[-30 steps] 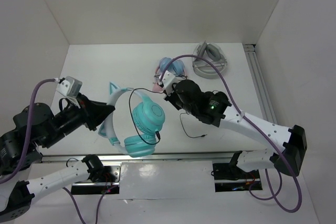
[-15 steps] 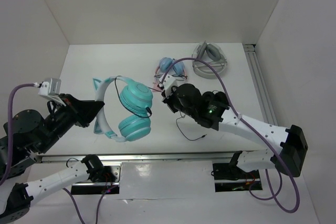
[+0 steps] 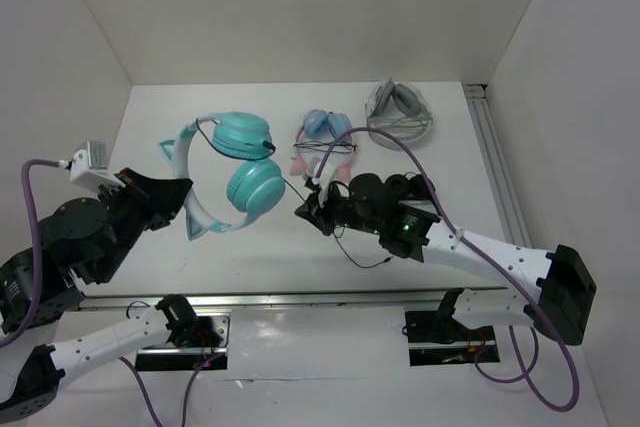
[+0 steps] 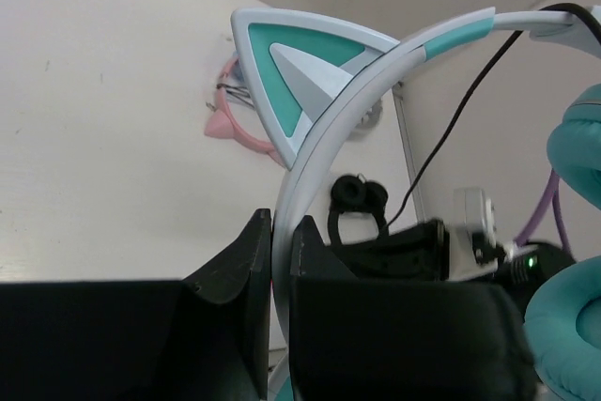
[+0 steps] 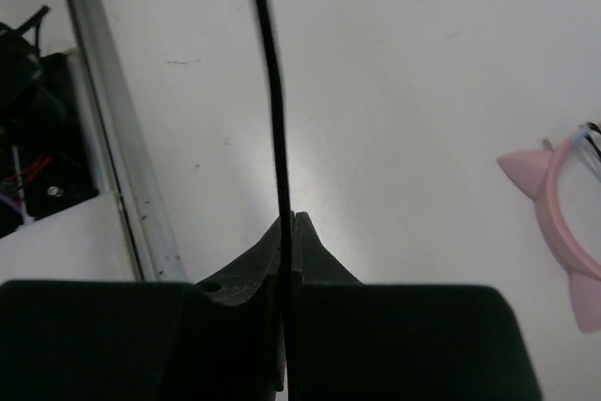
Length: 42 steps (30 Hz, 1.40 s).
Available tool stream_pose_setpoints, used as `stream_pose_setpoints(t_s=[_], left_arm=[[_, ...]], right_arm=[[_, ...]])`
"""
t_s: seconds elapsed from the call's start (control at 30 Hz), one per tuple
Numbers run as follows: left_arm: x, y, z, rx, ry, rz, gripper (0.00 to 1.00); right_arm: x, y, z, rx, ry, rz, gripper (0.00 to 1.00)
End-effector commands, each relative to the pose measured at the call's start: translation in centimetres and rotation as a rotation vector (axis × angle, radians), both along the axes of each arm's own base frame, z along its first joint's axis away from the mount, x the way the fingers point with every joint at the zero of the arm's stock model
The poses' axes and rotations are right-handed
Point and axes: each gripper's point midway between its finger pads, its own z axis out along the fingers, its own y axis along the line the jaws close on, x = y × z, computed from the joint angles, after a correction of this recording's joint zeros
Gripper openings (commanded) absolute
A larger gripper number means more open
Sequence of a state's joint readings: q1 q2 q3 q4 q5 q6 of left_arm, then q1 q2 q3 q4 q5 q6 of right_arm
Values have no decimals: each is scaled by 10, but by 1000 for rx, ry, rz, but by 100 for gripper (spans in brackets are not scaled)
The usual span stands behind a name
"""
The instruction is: Wrap the headphones
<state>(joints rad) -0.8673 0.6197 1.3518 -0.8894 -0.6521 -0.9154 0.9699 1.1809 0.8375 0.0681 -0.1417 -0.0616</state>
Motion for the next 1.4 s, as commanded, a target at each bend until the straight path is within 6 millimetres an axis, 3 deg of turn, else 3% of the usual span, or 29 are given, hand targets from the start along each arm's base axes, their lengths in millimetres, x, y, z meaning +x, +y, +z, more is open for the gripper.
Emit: stream_pose_setpoints(t_s=[0.0, 0.1, 0.13, 0.2, 0.27, 0.53, 0.67, 0.73, 0.9, 1.37], left_arm=[[14, 20, 51, -281, -116, 185, 0], [22, 18, 48, -292, -99, 230, 0], [24, 19, 50, -289, -101, 246, 0], [31, 15, 49, -255, -93, 261, 0], [36, 14, 48, -234, -91, 280, 0], [43, 34, 64, -103, -115, 399, 0], [49, 38, 61, -30, -105, 451, 0], [52, 37, 54, -8, -93, 466, 0], [58, 38, 46, 43, -83, 508, 0], [70, 39, 36, 193, -66, 585, 0]], right_arm=[[-43, 25, 28, 130, -3, 202, 5], [-67, 38, 30, 162, -5, 273, 7], [-71, 38, 21, 165, 10, 289, 7], [-81, 43, 30, 238, -5, 334, 7], [-90, 41, 22, 263, 29, 368, 7], [-135, 47, 30, 388, 82, 546, 7], [-167, 43, 33, 461, 143, 665, 12], [-178, 44, 44, 506, 132, 714, 12], [-211, 47, 45, 518, 164, 802, 13], [-253, 45, 66, 526, 105, 815, 24]])
